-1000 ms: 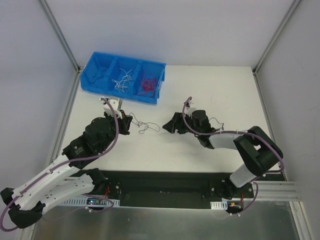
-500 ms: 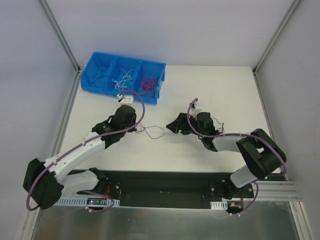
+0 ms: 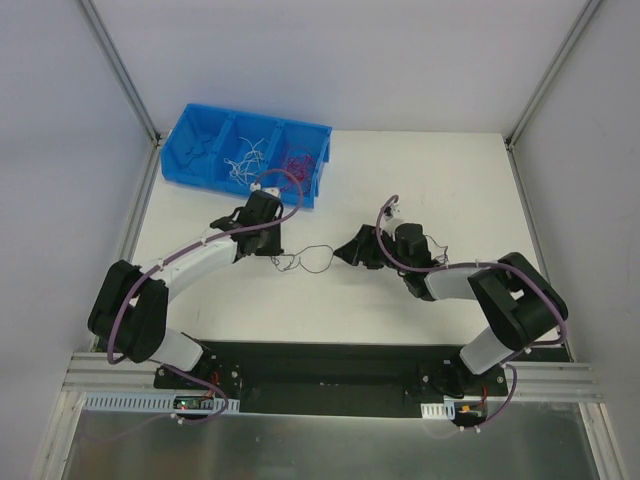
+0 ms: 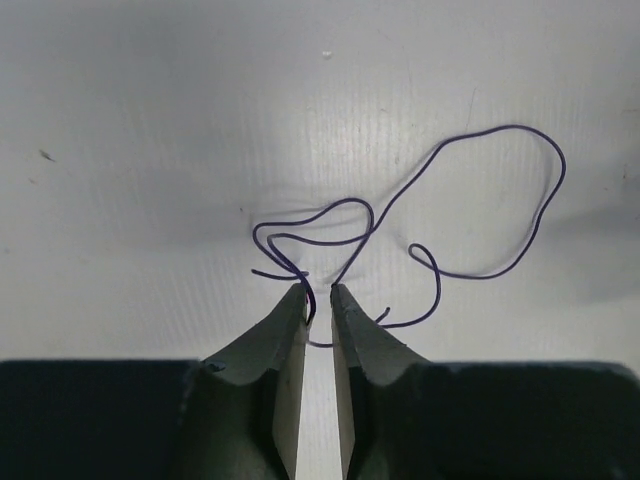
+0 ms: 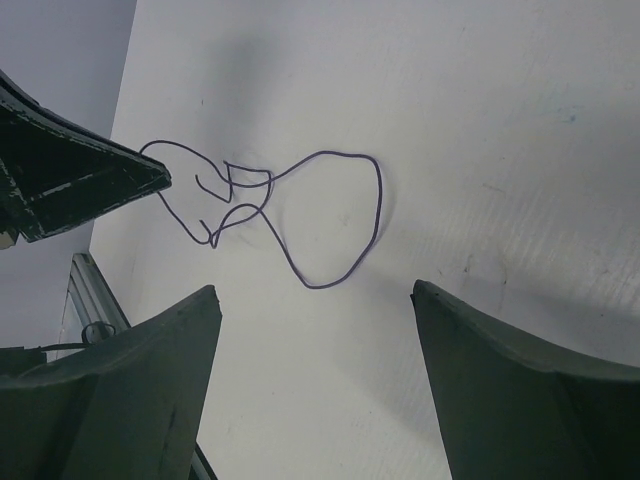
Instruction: Untangle the cables
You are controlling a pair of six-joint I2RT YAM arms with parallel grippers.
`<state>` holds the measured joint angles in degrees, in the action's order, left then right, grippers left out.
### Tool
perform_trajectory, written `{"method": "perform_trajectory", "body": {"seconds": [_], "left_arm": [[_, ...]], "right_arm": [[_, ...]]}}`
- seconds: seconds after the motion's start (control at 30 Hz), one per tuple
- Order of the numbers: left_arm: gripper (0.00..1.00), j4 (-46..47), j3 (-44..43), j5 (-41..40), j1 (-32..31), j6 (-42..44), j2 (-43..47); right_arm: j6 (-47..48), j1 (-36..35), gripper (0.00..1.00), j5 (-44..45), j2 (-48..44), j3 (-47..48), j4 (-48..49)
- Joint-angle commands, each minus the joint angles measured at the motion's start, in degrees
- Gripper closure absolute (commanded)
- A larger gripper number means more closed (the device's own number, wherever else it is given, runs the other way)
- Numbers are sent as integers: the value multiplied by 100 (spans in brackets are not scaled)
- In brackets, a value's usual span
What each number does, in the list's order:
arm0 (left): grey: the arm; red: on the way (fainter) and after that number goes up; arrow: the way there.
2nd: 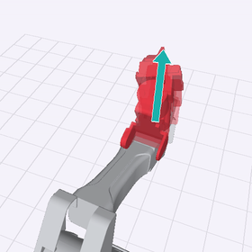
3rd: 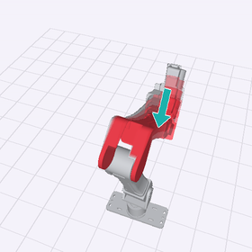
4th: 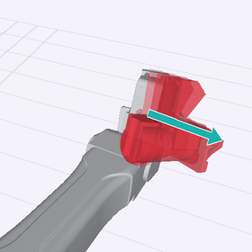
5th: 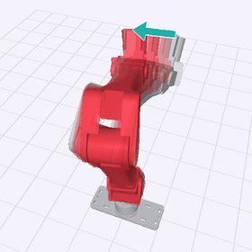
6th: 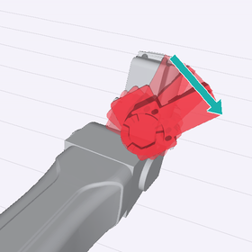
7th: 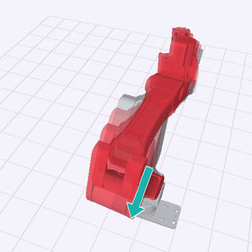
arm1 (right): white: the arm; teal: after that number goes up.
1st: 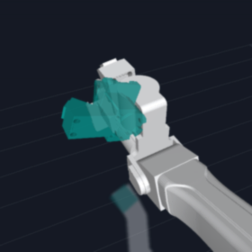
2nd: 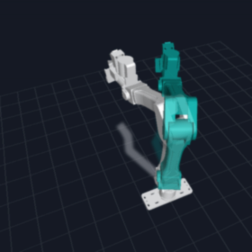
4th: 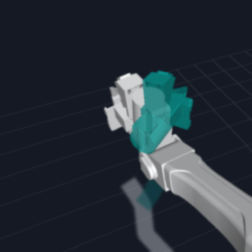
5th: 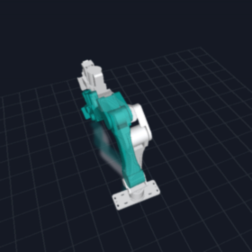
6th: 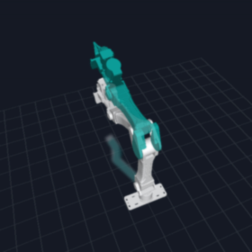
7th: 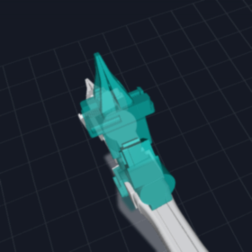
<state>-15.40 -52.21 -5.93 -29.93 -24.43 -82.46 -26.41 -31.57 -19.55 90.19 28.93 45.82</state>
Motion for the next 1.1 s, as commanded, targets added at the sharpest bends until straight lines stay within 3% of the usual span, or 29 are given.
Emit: {"method": "perform_trajectory", "body": {"seconds": [0.0,0.03,0.13,0.27,0.43,0.73,0.83,0.97,1.07], "left_arm": [[77,28,-237,391,5,183,-227],[60,2,-255,356,-4,271,-262],[32,-7,-168,347,-12,403,-131],[14,-7,-158,514,-91,719,-78],[1,-147,-342,585,-320,992,-393],[1,-340,-887,488,-803,1282,-1324],[9,-464,-1046,409,-839,1274,-1606],[30,-455,-1108,93,-856,1265,-1721],[64,-455,-1125,-127,-883,1274,-1634]], "right_arm": [[-162,72,20,-242,112,157,436],[-188,90,20,-268,121,148,471],[-224,125,20,-295,130,104,577],[-294,169,20,-339,174,104,638],[-478,257,20,-523,350,96,893],[-874,468,20,-708,622,-45,1525],[-944,494,20,-769,692,-45,1640],[-1024,512,19,-831,807,-1,1737],[-1076,512,19,-892,912,43,1790]]}}
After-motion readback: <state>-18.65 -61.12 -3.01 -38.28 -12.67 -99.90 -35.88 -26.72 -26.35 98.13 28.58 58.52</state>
